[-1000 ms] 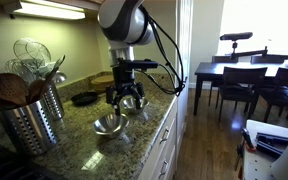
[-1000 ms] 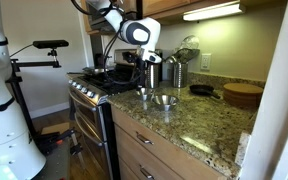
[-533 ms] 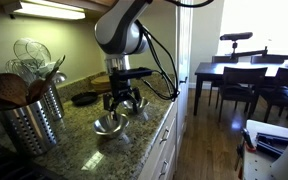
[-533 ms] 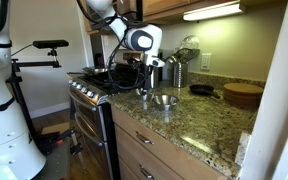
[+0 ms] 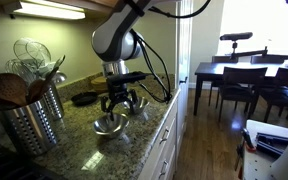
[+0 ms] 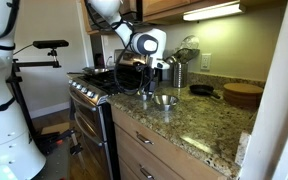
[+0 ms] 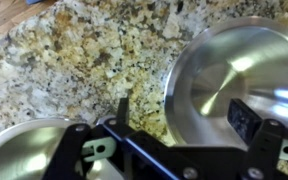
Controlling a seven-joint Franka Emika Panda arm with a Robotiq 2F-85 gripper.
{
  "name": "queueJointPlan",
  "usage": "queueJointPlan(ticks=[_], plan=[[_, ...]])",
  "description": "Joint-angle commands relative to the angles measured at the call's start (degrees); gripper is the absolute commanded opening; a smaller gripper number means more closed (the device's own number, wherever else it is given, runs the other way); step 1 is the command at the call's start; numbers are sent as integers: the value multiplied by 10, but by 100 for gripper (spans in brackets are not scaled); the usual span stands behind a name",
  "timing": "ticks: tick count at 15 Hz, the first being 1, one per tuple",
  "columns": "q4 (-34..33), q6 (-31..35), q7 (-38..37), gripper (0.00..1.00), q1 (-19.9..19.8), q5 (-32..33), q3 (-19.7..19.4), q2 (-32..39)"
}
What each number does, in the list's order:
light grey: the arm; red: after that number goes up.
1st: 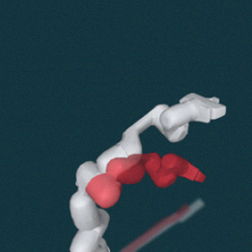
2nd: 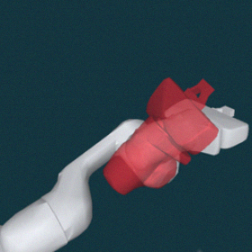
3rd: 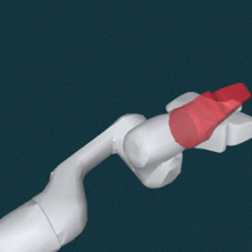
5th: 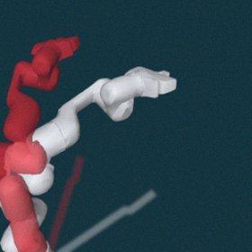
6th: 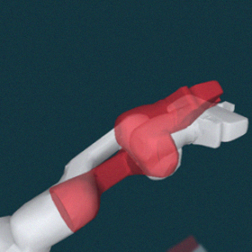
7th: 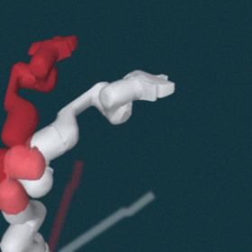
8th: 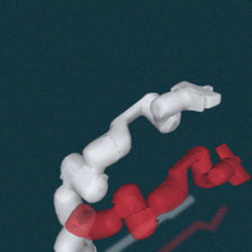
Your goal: Stack the bowls
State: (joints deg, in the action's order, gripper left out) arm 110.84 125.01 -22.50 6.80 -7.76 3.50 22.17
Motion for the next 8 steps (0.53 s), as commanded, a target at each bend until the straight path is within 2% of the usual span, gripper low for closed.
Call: queueJointPlan(ticks=[1, 6, 7, 8], plan=[[-20, 7, -35, 100, 13, 9, -14, 22], [-34, 2, -43, 97, 19, 9, -18, 42], [-37, 2, -44, 75, 20, 11, -20, 44], [-40, 1, -45, 73, 20, 12, -21, 46]])
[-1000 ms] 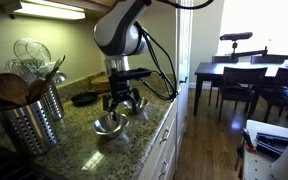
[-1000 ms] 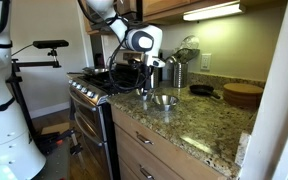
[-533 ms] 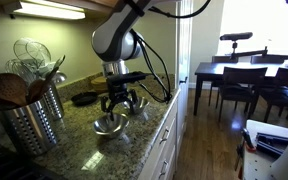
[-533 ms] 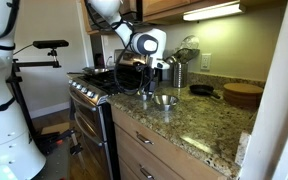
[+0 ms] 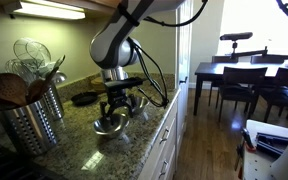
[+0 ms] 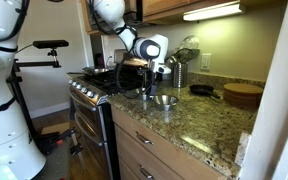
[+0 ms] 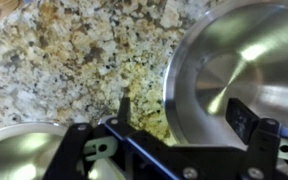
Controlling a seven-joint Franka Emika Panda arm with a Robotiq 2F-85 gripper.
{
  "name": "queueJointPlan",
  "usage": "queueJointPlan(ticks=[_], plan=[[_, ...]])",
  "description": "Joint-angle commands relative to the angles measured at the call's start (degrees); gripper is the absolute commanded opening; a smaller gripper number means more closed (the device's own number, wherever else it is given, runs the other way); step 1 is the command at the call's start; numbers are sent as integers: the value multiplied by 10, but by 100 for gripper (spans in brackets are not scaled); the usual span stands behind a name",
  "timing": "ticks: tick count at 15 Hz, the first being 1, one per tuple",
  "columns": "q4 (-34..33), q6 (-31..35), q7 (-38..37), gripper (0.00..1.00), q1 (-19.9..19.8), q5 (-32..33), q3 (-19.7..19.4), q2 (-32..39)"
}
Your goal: Stack the bowls
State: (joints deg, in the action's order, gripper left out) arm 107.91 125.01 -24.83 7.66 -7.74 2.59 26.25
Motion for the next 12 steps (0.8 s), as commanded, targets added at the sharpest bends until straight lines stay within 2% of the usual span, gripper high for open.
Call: queueJointPlan(ticks=[1, 10, 11, 12], plan=[[-12, 0, -21, 71, 12, 12, -13, 7], [-12, -1, -24, 12, 16, 22, -19, 3], [-12, 0, -24, 9, 16, 22, -19, 1], [-14, 0, -24, 9, 17, 23, -19, 0]])
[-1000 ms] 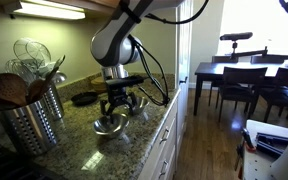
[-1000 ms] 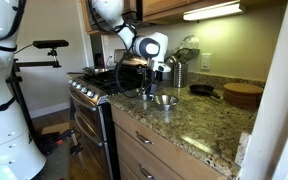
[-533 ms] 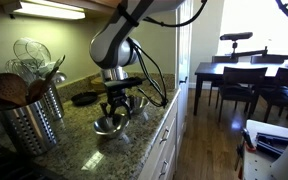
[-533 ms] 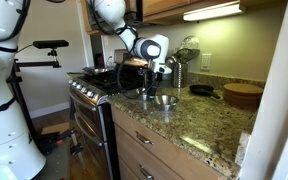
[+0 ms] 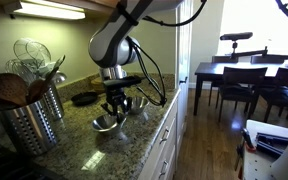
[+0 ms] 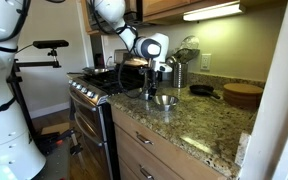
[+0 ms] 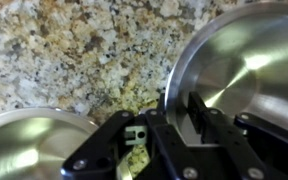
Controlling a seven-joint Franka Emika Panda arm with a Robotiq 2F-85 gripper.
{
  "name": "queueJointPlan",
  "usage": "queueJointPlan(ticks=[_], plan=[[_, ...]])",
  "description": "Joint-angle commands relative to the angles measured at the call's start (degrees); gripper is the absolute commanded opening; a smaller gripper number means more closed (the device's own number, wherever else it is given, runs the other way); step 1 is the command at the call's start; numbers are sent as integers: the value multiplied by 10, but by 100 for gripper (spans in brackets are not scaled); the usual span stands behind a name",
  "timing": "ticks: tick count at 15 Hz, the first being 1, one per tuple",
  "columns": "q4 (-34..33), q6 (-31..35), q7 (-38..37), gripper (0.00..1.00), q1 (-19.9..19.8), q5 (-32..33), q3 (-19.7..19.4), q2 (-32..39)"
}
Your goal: Stack the bowls
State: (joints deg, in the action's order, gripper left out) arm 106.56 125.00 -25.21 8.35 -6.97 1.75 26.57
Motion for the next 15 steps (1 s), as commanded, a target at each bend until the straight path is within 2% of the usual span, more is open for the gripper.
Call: queueJointPlan(ticks=[1, 4, 15], plan=[[-2, 1, -21, 5, 10, 17, -12, -6], [-2, 2, -23, 8, 11, 23, -14, -16], [8, -2, -59, 8, 13, 84, -36, -52]])
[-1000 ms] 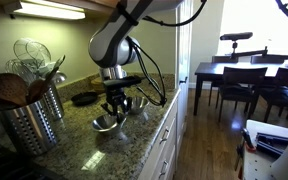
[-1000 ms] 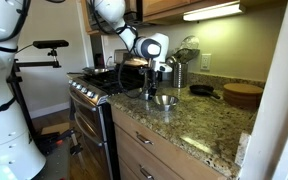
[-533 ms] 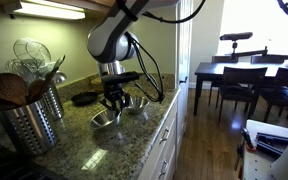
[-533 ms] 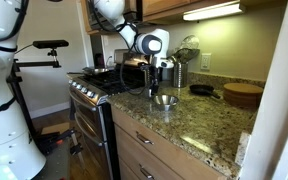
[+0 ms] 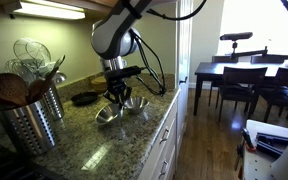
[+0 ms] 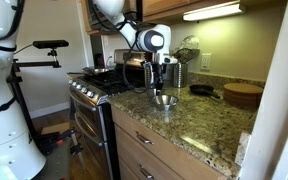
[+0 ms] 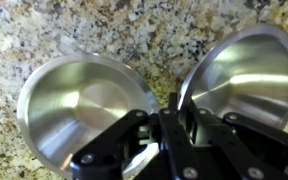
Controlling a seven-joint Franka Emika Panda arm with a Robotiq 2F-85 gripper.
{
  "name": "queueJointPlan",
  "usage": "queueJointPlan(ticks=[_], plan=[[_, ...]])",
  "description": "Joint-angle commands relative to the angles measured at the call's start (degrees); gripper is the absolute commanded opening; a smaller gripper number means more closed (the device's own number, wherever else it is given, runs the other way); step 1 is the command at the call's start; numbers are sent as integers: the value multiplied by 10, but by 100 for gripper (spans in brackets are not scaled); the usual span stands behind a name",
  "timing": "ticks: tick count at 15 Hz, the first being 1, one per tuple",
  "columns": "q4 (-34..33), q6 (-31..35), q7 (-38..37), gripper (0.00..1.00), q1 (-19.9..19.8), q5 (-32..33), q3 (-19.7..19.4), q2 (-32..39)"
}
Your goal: Stack the bowls
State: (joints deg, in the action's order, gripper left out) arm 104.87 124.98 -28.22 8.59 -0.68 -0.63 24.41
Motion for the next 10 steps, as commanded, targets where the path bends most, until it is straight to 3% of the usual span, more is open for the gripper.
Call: queueJointPlan(ticks=[1, 10], plan=[[25, -3, -31, 8, 11, 25, -12, -33], [27, -13, -57, 8, 16, 57, -13, -51]])
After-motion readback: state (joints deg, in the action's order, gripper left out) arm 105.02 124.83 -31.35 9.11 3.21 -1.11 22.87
